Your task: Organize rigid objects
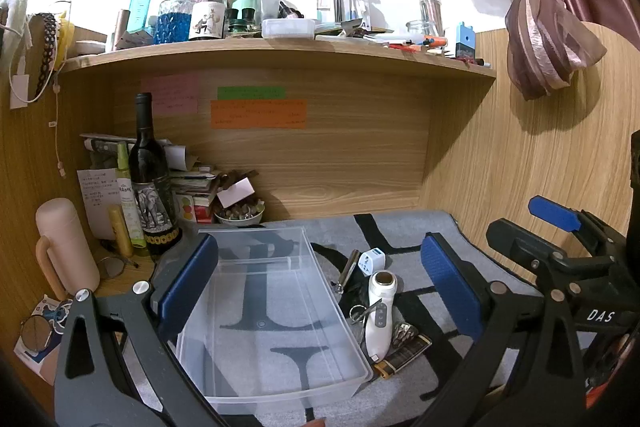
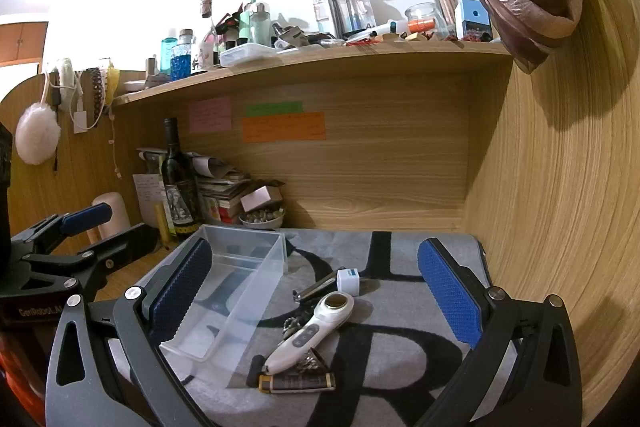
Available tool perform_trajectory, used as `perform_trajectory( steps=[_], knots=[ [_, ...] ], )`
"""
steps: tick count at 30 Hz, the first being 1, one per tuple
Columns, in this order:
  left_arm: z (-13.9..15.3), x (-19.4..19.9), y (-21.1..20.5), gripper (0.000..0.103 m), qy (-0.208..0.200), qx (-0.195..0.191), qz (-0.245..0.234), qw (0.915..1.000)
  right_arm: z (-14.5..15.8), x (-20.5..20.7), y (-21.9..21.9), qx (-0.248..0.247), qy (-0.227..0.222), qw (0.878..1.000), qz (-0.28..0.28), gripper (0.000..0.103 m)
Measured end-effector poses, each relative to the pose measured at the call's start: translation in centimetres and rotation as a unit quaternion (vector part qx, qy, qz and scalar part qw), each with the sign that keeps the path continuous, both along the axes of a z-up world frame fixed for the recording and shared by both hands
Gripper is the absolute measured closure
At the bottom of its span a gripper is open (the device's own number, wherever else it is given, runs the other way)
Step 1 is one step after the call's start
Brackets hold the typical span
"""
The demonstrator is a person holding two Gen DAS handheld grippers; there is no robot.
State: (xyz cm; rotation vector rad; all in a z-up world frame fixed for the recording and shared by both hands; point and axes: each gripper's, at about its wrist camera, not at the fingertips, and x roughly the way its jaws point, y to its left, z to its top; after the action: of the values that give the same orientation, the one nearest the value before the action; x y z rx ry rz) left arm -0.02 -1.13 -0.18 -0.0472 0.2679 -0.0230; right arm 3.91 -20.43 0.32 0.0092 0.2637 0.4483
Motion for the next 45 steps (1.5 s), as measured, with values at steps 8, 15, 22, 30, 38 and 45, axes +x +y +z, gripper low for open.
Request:
perform_trajectory(
  steps=[8,15,22,30,38,45],
  knots=[
    [0.0,0.1,0.0,0.0,0.001,0.001,0.0,1.0,0.0,0.0,0.0,0.0,0.0,1.0,0.0,0.0],
    [-0.1,0.1,0.0,0.0,0.001,0.001,-0.002,1.0,0.0,0.1,0.0,-0.002,0.0,1.0,0.0,0.0],
    [-0.3,0.4,0.1,0.0,0.009,-0.001,-0.016,0.9998,-0.1,0.1,0.1,-0.003,0.001,1.0,0.001,0.0],
    [-0.4,1.0,0.6,0.0,0.015,-0.01,-0.016,0.9997,-0.3,0.3,0.1,-0.005,0.002,1.0,0.0,0.0],
    [-0.4,1.7,1.6,0.0,0.022,-0.009,-0.013,0.9996,-0.7,1.6,0.5,0.001,0.01,1.0,0.0,0.0],
    [-0.7,2.9,3.5,0.017,0.047,-0.003,-0.003,0.9989,-1.2,3.7,0.8,-0.005,0.035,0.999,0.004,0.0]
  ],
)
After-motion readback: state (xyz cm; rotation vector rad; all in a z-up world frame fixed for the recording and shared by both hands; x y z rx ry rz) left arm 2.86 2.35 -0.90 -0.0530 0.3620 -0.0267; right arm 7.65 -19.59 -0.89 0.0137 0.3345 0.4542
